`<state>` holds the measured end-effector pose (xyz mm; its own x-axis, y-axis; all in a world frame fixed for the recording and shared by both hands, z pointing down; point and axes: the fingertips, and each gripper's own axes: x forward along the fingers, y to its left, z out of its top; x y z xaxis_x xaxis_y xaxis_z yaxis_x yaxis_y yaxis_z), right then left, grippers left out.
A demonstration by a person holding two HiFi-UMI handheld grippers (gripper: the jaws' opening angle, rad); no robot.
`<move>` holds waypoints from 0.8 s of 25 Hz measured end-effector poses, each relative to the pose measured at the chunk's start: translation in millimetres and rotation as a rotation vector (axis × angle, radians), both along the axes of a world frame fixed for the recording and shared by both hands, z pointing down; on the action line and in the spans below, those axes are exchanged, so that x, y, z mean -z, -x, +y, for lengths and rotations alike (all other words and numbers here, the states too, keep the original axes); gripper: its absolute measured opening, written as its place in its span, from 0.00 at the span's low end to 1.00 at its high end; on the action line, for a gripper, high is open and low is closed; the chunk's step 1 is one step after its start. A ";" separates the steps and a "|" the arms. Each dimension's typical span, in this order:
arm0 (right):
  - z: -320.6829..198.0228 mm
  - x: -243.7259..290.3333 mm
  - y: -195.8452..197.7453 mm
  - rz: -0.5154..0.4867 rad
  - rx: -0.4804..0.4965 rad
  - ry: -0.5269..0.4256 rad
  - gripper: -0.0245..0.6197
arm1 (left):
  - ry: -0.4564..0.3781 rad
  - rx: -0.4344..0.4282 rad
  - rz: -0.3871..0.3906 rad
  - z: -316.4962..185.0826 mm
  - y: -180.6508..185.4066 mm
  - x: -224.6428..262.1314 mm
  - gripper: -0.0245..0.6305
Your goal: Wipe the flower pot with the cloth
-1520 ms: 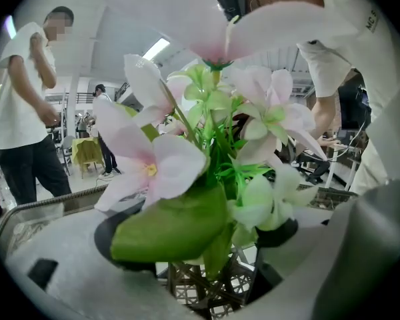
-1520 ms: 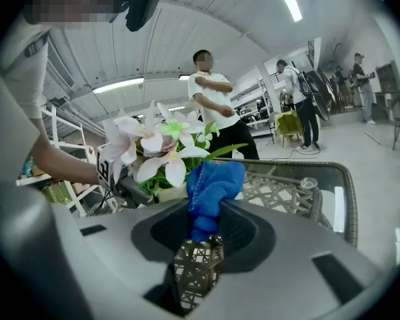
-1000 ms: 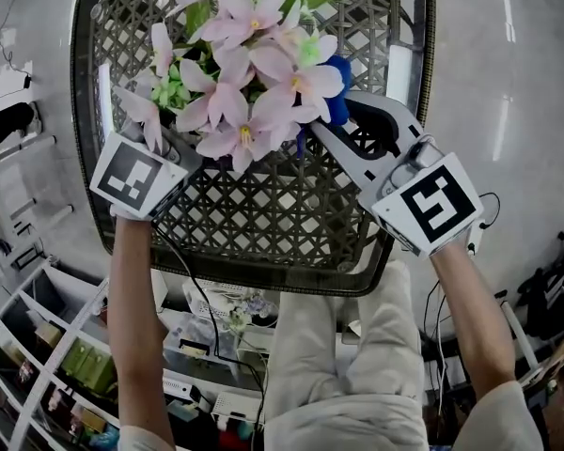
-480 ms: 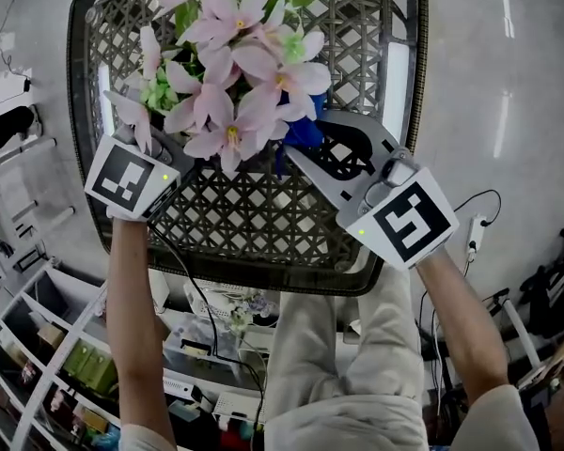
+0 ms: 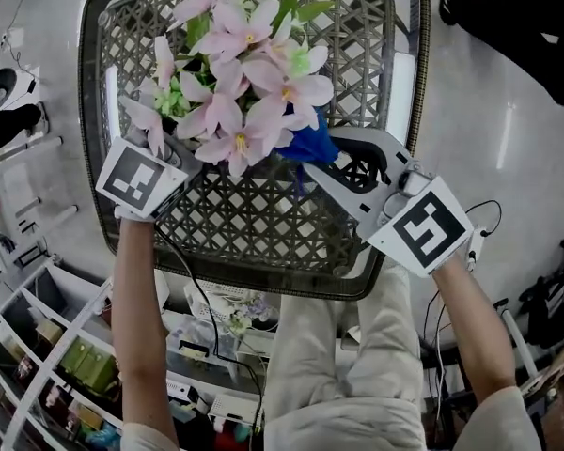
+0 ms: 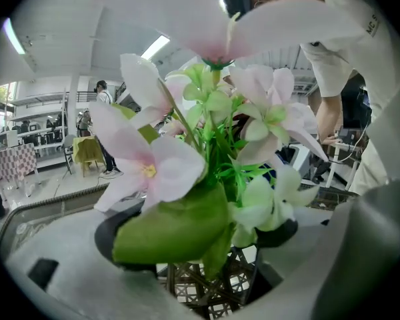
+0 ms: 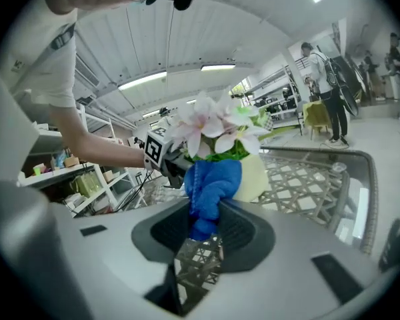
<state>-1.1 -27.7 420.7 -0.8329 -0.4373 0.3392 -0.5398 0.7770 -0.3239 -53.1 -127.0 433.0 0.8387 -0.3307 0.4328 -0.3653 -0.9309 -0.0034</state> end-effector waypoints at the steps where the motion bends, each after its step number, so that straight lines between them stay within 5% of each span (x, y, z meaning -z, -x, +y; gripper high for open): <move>1: -3.0 3.2 -9.1 0.002 -0.015 0.005 0.23 | -0.003 -0.001 0.000 -0.4 0.4 -0.2 0.71; 7: -35.2 9.4 -55.4 0.082 -0.028 -0.018 0.23 | 0.010 0.000 -0.014 1.8 0.8 -0.3 0.71; 20: -118.7 -12.7 -66.5 0.205 0.196 -0.096 0.23 | -0.002 -0.011 -0.001 1.8 0.3 -0.5 0.71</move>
<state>65.4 -146.4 433.4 -0.8229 -0.3132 0.4742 -0.4229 0.8948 -0.1430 -53.4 -125.2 433.6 0.8417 -0.3224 0.4331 -0.3553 -0.9347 -0.0052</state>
